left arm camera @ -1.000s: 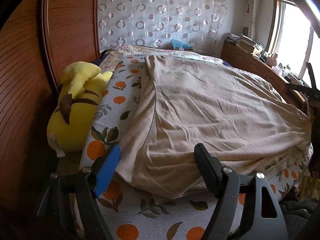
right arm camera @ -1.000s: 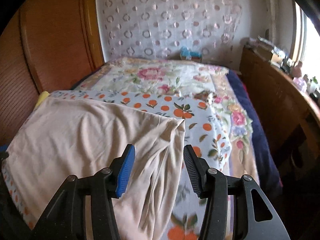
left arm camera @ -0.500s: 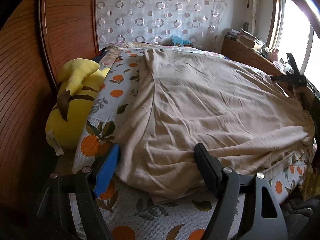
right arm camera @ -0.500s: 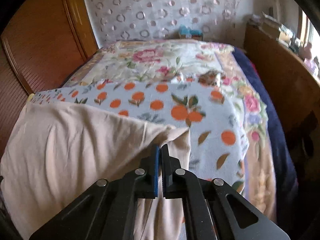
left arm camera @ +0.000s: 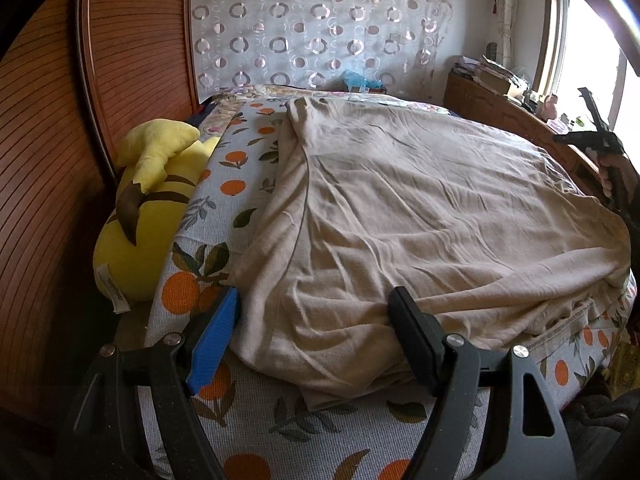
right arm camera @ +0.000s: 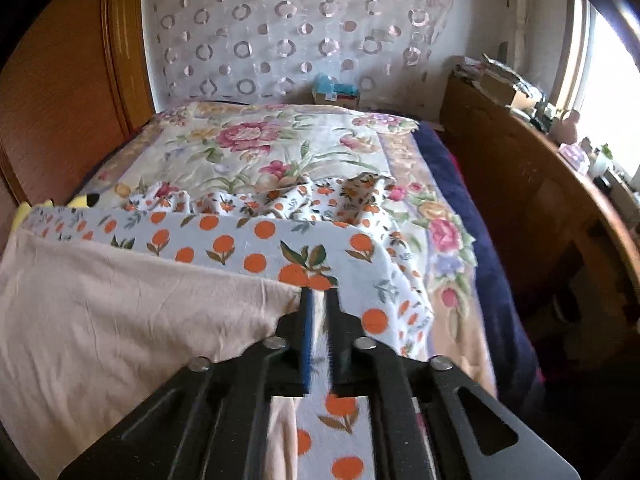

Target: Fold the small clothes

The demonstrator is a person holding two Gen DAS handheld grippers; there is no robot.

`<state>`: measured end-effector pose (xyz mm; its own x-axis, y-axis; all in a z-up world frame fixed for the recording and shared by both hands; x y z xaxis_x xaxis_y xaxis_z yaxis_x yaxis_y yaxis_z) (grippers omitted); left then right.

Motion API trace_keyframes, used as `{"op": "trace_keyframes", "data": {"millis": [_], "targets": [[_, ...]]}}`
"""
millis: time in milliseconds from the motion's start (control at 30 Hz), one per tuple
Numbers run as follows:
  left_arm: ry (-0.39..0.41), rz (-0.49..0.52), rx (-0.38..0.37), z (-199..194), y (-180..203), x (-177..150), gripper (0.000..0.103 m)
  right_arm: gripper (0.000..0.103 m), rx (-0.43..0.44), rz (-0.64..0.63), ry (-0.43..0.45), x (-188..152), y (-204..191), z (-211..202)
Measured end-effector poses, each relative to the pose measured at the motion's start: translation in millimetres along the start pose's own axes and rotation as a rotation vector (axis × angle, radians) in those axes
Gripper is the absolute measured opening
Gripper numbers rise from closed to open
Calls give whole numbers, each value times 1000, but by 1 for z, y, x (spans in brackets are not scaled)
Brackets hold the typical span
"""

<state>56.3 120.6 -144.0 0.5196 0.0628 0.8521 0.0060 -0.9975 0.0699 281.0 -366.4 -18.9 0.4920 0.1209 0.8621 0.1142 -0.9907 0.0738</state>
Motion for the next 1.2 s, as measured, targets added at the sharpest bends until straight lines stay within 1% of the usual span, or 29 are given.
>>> {"op": "trace_keyframes", "data": {"millis": [33,67,100,167,200,367,533,667,800,900,933,1000,1133,1167,1200], "targets": [[1,1,1,0,0,0,77,22,13,-5,0,2,-6,-9],[2,1,0,0,0,0,77,32,41,-14,5,-1,-11,-18],[2,1,0,0,0,0,77,46,60,-26,14,-2,-16,-31],[3,2,2,0,-1,0,77,58,92,-64,33,-10,-30,-52],[3,1,1,0,-1,0,77,61,109,-78,41,-15,-35,-63],[1,0,1,0,-1,0,77,62,216,-110,39,-58,-66,-101],[1,1,2,0,-1,0,77,62,269,-149,16,-100,-94,-122],[1,2,2,0,-1,0,77,62,292,-147,-3,-120,-100,-127],[0,-5,-2,0,-1,0,77,62,284,-155,-5,-131,-102,-130],[-6,-35,-8,-4,-4,0,77,62,280,-153,-16,-129,-99,-131],[-8,-49,-9,-6,-6,0,77,63,277,-155,-8,-129,-99,-135],[6,-67,-8,-15,-10,1,77,65,276,-157,-5,-129,-99,-134],[30,-71,-3,-32,-16,4,77,70,274,-151,-4,-132,-98,-134],[28,-72,-7,-34,-17,3,75,71,272,-148,-4,-132,-99,-135],[24,-70,-10,-35,-18,2,70,72,269,-149,-3,-134,-100,-136]]}}
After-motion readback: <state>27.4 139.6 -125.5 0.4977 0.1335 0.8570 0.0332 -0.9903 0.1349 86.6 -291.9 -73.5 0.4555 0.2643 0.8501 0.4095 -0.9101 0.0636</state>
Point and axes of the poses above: each gripper's, at about its wrist camera, not at the fingertips, and z roughly the way its jaws point, y to its right, x to its top, the point moved 4 cm from there along z, roughly the way its jaws point, and after that the axes turned 14 degrees about y, right-handed, at the moved point
